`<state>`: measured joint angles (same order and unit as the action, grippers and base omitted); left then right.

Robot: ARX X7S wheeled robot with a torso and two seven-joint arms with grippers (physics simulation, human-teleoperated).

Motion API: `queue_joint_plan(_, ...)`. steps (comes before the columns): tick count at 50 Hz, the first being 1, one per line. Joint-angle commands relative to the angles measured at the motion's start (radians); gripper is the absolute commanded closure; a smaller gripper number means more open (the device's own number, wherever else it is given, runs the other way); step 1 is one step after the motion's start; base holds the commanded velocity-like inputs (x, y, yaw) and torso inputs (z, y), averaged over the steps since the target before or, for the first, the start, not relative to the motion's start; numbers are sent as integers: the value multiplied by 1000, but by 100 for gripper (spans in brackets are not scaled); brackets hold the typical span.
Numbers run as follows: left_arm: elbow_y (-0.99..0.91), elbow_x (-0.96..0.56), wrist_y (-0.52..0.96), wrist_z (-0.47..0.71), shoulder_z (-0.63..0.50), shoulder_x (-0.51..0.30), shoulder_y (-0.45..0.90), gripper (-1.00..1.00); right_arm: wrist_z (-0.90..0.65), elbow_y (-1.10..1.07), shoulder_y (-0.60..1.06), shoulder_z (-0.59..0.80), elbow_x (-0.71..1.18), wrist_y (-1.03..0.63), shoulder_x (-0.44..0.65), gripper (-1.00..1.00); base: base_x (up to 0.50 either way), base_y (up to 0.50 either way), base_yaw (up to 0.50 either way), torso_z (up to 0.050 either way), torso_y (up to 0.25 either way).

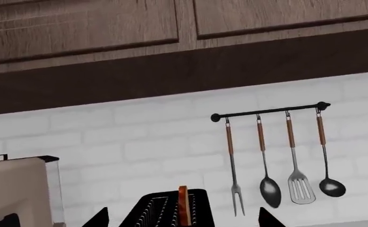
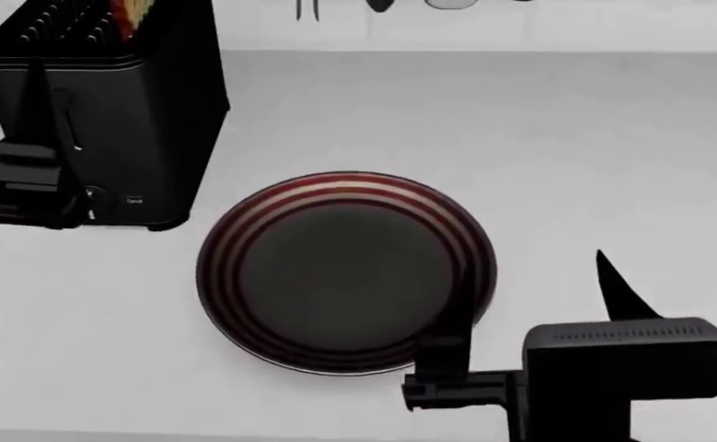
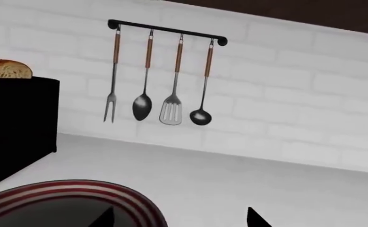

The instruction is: Place the toasted item on a plate.

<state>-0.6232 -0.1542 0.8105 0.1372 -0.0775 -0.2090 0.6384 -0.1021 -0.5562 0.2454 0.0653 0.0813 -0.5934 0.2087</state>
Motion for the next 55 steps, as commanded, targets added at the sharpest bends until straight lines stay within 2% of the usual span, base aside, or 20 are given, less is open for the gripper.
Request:
queue_joint_plan(1, -72, -44, 109, 2, 40, -4, 34, -100, -7, 8, -10, 1, 6, 21, 2, -100, 242, 0, 0, 0, 0)
queue_joint_plan(6, -97, -94, 201, 1, 93, 19, 58, -100, -7, 27, -13, 2, 11, 43, 1, -100, 241, 0, 0, 0, 0)
queue_joint_plan(11, -96, -88, 208, 10, 85, 11, 70, -100, -9, 38, -13, 4, 13, 53, 1, -100, 239, 0, 0, 0, 0)
queue_joint_plan(24, -105, -81, 200, 18, 81, -13, 64, -100, -16, 13, -1, 13, 18, 20, 10, -100, 242, 0, 0, 0, 0)
queue_joint_plan(35, -107, -81, 195, 22, 70, -24, 58, -100, -8, -56, 83, 25, 24, -112, 43, -100, 240, 0, 0, 0, 1)
queue_joint_plan(55, -109, -82, 183, 27, 55, -40, 48, -100, -11, -37, 95, 34, 32, -95, 48, -100, 240, 0, 0, 0, 0)
